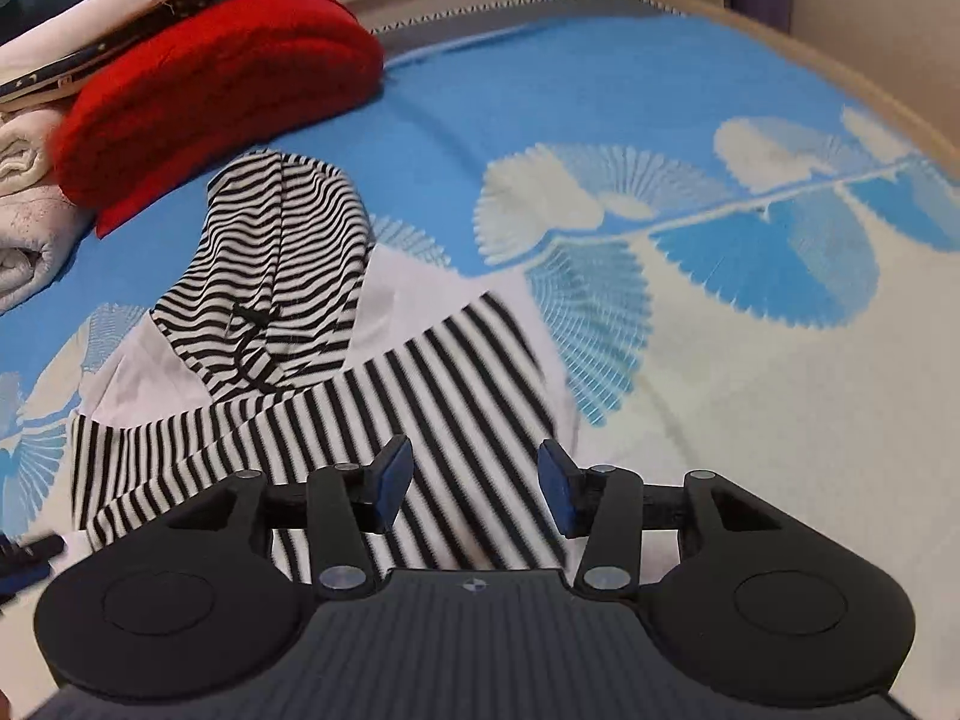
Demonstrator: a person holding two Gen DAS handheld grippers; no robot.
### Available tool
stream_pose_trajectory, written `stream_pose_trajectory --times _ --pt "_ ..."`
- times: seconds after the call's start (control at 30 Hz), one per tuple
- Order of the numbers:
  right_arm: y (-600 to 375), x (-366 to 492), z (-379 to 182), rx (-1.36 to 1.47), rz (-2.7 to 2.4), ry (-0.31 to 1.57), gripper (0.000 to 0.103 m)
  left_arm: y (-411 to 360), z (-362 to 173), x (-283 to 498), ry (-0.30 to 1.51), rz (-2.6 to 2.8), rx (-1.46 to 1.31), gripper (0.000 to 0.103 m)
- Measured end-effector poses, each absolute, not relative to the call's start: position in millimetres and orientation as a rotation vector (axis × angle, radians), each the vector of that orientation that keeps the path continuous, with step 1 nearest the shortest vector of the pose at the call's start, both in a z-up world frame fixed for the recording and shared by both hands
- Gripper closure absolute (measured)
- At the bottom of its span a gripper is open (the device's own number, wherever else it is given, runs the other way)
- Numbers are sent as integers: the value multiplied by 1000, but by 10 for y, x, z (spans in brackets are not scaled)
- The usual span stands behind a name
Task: Fold small clothes
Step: 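Move the left tool to the striped hood and grasp it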
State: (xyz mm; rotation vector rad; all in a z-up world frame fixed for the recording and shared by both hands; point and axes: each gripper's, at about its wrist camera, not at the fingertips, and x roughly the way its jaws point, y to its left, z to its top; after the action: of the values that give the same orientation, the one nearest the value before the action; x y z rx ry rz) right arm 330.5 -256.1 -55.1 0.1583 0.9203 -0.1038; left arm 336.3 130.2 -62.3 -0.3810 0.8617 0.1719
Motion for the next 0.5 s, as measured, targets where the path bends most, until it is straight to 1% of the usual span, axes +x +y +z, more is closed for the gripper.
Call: stream_pose_trajectory --times 0.23,0.27,0.33,0.4,0.43,0.47,0.5 --pt "-2735 3300 -497 109 -123 889 55 1119 -409 3395 744 71 -191 60" --pt "-2764 3317 -495 113 -124 891 55 1118 -386 3406 738 65 -179 62" --pt "-2812 3341 -475 117 -124 892 55 1128 -350 3502 731 49 -177 67" --pt "-2842 3368 -452 117 -121 883 55 1119 -312 3719 727 52 -160 74" --pt "-2853 3378 -442 112 -120 880 55 1102 -286 3896 723 50 -154 75" --pt "-2861 3388 -441 108 -120 878 55 1091 -270 4068 720 39 -159 79" --pt "-2872 3399 -446 105 -120 880 55 1072 -265 4275 721 31 -161 85"
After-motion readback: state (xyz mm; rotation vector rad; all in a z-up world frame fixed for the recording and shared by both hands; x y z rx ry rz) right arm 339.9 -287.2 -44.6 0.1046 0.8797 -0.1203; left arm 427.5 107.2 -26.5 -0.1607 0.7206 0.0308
